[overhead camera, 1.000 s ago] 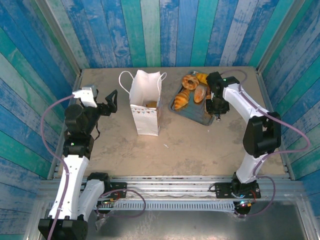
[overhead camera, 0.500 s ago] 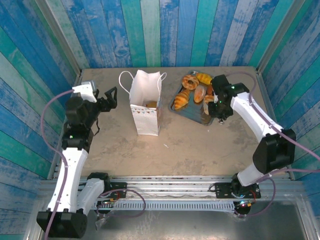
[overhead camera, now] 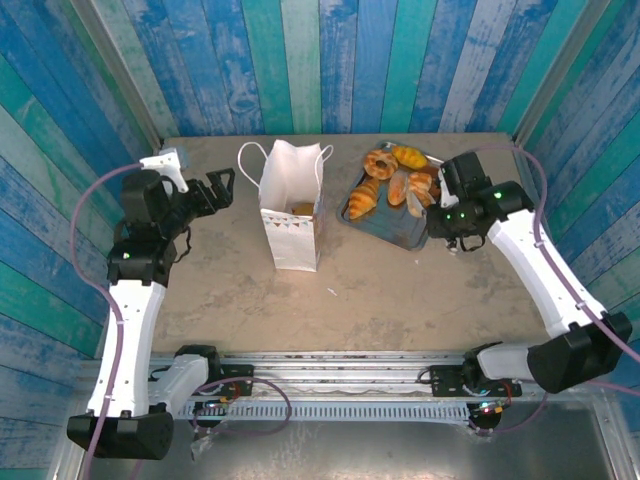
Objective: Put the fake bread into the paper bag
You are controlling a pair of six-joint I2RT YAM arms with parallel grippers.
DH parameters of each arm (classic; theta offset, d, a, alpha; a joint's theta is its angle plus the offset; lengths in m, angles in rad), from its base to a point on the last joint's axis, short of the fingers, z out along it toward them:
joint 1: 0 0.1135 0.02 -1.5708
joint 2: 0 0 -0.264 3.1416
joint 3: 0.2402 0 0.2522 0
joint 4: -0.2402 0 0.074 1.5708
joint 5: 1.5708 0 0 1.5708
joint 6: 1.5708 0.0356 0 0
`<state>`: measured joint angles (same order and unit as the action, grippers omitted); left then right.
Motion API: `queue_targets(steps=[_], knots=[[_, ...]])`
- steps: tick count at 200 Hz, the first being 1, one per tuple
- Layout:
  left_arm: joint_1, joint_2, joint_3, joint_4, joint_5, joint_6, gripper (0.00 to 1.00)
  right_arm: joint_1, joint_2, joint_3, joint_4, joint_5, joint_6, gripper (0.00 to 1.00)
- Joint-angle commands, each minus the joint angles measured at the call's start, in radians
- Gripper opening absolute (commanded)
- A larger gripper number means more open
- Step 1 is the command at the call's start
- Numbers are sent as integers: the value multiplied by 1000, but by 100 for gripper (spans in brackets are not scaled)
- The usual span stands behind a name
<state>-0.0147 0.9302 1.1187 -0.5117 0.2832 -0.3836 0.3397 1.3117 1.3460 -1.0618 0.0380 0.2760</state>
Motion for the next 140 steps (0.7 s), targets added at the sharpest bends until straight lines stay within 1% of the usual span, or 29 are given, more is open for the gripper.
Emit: queue_targets(steps=[1, 17, 28, 58, 95, 117, 140], knots=[[2, 11, -9, -22, 52, -25, 100, 39, -49, 64, -19, -30, -14, 35], [2, 15, -19, -19, 70, -27, 99, 53, -70, 95, -28, -78, -22, 35], [2, 17, -27, -13, 89, -30, 99, 67, -79, 120, -40, -89, -24, 35], [2, 22, -54, 14, 146, -41, 98, 105, -88, 193, -78, -89, -30, 35], [2, 56, -69, 39, 216, -58, 98, 162, -93, 264, -84, -87, -65, 35], [2, 69, -76, 75, 251, -76, 100, 202, -97, 298, -78, -54, -79, 35], [2, 86, -76, 103, 278, -88, 98, 231, -77, 366, -84, -71, -81, 35]])
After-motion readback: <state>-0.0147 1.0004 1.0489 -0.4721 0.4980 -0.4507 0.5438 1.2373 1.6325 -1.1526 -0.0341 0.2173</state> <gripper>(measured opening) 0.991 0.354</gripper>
